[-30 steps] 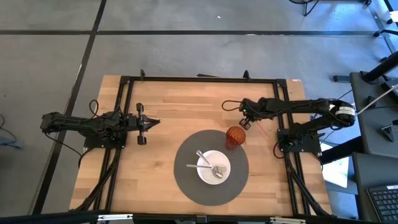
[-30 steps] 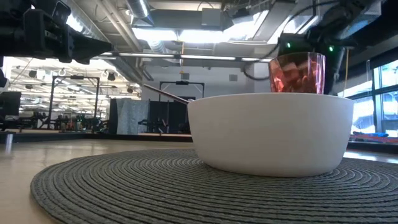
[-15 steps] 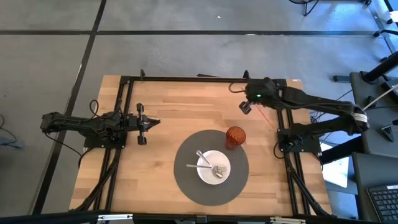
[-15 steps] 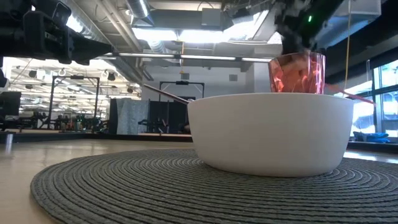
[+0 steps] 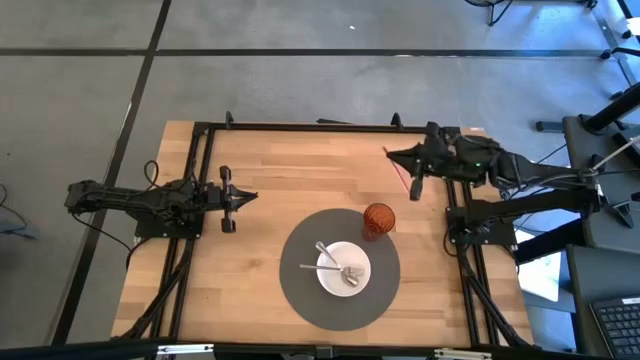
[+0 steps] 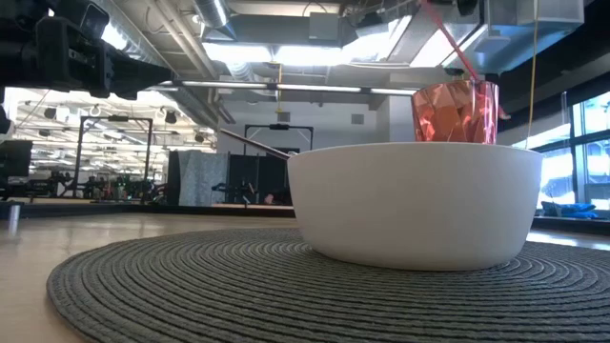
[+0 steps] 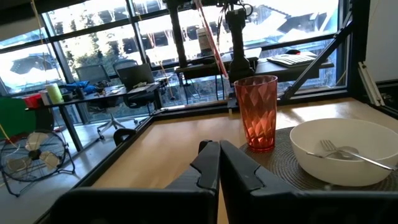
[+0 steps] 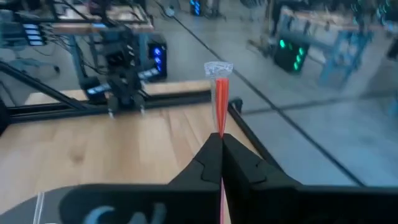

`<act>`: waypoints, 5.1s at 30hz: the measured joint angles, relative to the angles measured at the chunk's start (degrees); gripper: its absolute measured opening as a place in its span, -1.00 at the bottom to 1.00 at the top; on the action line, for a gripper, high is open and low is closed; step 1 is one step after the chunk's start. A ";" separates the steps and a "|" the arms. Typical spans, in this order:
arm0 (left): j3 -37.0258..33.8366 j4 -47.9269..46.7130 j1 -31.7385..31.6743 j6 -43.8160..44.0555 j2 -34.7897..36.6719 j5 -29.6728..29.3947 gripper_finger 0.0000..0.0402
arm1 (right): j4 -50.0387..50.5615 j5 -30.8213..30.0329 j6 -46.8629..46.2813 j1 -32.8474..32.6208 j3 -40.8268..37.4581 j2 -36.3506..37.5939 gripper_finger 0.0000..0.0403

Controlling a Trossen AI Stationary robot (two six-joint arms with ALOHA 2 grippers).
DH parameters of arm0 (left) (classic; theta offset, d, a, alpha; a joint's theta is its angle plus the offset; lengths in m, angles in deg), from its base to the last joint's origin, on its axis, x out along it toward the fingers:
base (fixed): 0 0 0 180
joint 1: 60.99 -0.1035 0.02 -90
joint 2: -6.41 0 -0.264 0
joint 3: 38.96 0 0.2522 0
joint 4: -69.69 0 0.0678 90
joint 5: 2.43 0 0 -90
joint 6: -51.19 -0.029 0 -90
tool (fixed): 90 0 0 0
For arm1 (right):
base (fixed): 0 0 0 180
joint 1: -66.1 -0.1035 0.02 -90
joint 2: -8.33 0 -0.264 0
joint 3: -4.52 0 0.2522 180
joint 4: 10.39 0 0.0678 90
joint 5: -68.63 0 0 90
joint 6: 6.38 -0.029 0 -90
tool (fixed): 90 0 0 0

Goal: Pick & Place Utensil
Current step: Put the orange straw into the orange cup, then return to Home Position

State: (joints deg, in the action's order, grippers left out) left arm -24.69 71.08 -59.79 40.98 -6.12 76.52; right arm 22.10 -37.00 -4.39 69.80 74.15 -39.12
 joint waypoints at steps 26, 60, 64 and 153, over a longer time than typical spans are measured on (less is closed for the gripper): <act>0.00 0.00 -0.02 0.00 -0.01 0.00 -0.98 | -21.05 0.32 11.75 -21.47 -0.07 -10.60 -0.98; 0.00 -0.37 -0.01 0.02 0.01 0.02 -0.98 | -46.93 -1.75 7.55 -21.50 -28.15 -2.67 -0.99; 0.00 -0.37 -0.02 0.02 0.01 0.02 -0.97 | -48.45 -1.76 7.23 -21.50 -30.47 -2.79 -0.99; 0.00 1.29 0.00 1.55 -0.17 -2.79 -0.99 | -27.59 -2.83 6.03 -20.82 -55.59 46.69 -0.99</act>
State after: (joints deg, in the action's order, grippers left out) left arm -24.69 72.38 -59.79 42.52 -6.28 73.73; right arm -5.49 -39.83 1.64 48.98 18.56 7.57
